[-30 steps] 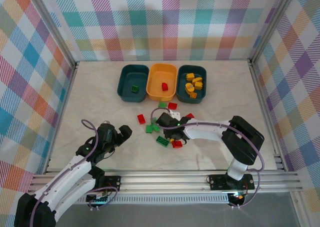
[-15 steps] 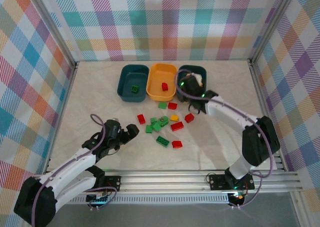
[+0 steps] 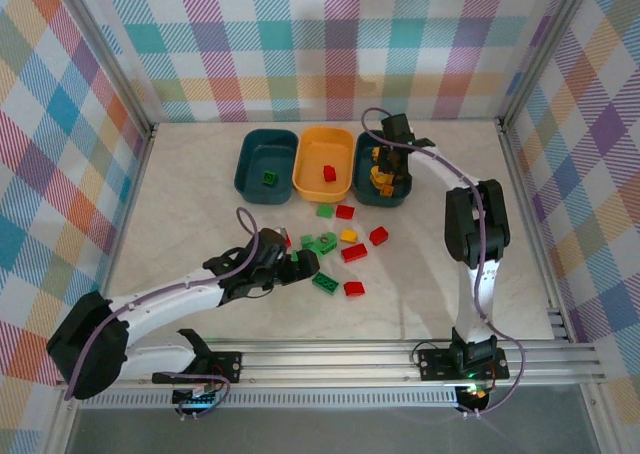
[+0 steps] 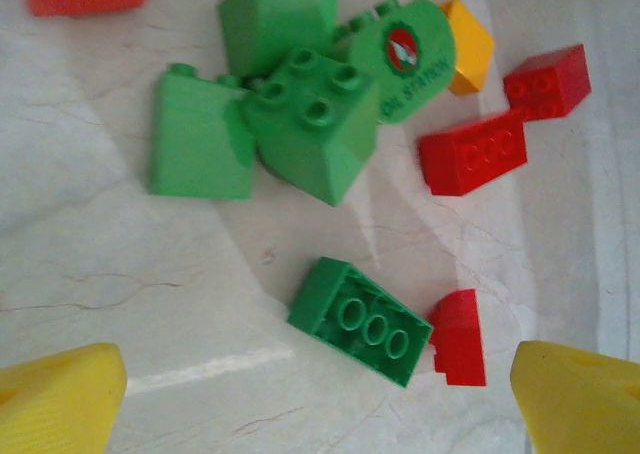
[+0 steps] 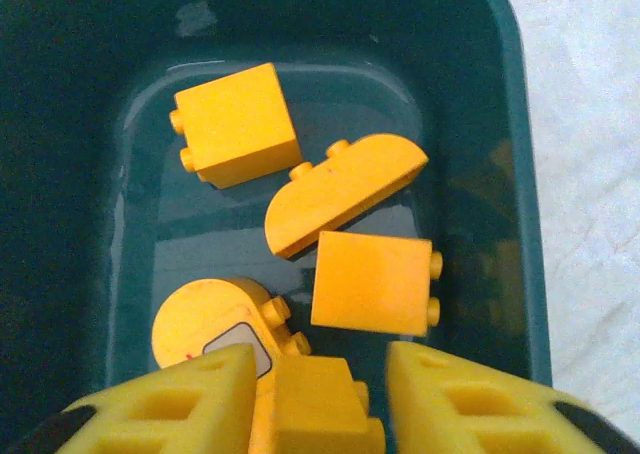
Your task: Sort the legos into containers by color
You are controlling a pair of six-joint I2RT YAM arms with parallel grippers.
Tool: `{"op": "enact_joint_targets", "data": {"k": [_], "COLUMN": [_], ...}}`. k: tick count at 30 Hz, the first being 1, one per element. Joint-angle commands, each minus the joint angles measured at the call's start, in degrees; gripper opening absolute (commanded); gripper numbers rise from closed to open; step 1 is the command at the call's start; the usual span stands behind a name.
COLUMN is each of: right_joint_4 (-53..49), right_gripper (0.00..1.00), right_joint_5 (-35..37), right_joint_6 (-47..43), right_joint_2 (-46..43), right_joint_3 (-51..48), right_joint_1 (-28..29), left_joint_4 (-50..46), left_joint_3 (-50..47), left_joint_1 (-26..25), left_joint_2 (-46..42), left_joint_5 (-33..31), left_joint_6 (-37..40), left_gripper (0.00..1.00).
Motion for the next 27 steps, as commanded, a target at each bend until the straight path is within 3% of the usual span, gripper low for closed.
{"op": "enact_joint_targets", "data": {"k": [1, 4, 9, 13, 17, 21, 27], "right_joint_4": [-3.43, -1.38, 5.66, 9.92, 12.20, 13.58, 16.53], "right_gripper": [0.56, 0.63, 0.65, 0.65, 0.65, 0.67, 0.69], "right_joint_5": [0.77, 0.42, 2.16, 2.00, 3.48, 4.52, 4.69], "right_joint_6": [-2.16, -0.36, 3.02, 10.08, 11.84, 11.76, 13.04], "right_joint_2": [-0.77, -6.18, -21.85, -34.95, -45.55, -52.49, -56.18], "right_joint_3": [2.31, -2.50, -19.91, -35.25, -46.54, -52.81, -56.61], "right_joint_1": [0.26, 0.47, 4.72, 5.79, 5.89, 5.89, 5.88], "left_joint_4": [0.62, 0.66, 4.11, 0.84, -1.00, -2.05, -5.86], "left_joint_3": [3.98, 6.53, 9.51, 15.76, 20.20, 21.48, 23.93], "left_joint_1": [-3.19, -6.36, -11.18, -14.68, -16.43, -18.22, -19.97], "left_joint_2": [2.49, 5.13, 9.95, 15.91, 22.04, 25.14, 28.93], "left_joint_5": [-1.15, -2.55, -4.25, -7.34, -6.12, -7.76, -8.63], "left_joint_6": [1.14, -0.87, -9.93, -11.30, -13.39, -15.27, -15.75], "left_gripper": [0.99, 1.00, 0.99, 0.96, 0.90, 0.89, 0.87]}}
